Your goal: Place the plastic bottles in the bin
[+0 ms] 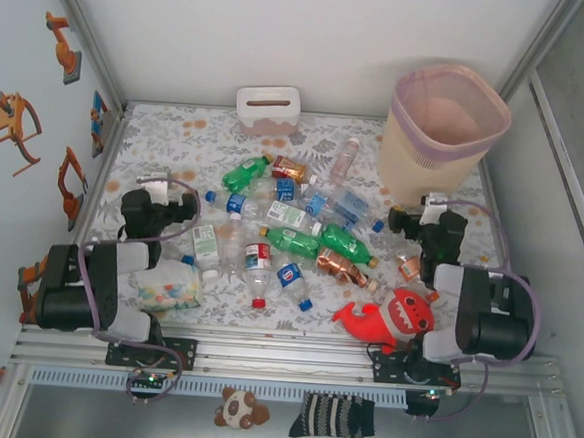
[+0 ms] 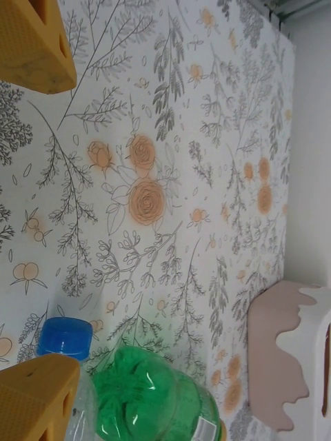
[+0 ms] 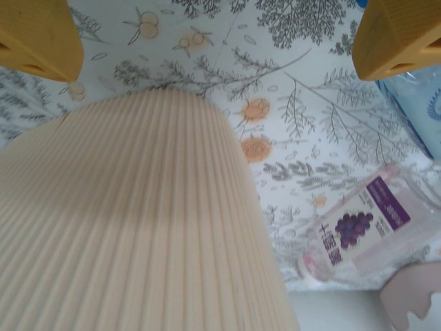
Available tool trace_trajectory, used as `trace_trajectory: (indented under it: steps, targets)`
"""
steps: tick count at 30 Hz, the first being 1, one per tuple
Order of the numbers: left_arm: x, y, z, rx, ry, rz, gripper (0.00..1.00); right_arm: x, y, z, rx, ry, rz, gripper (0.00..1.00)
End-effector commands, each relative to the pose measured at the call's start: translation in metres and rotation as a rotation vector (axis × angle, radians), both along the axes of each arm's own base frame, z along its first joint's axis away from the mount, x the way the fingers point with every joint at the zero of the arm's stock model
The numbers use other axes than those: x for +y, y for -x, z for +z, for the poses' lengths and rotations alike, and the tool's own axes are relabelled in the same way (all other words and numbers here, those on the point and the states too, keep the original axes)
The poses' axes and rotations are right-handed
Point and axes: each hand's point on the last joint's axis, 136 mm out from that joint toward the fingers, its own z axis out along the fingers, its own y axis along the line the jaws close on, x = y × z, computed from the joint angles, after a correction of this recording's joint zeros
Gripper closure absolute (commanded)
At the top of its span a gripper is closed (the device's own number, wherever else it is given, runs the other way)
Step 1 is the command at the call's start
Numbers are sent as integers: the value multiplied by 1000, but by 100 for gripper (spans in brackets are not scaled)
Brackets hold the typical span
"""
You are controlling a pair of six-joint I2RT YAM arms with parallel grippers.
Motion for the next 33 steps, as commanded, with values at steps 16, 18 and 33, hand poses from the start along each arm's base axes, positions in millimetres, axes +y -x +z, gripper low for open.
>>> trace_trajectory:
  steps: [16, 18, 33]
  targets:
    - [-23, 16, 89, 240, 108, -12, 4, -1, 50, 47, 315, -120, -111, 14]
    - [-29, 23, 94, 300, 120, -42, 4, 0, 62, 49, 381, -129, -118, 16]
    - [-45, 65, 107, 352, 90, -181, 2, 26, 103, 39, 734, -37, -88, 24]
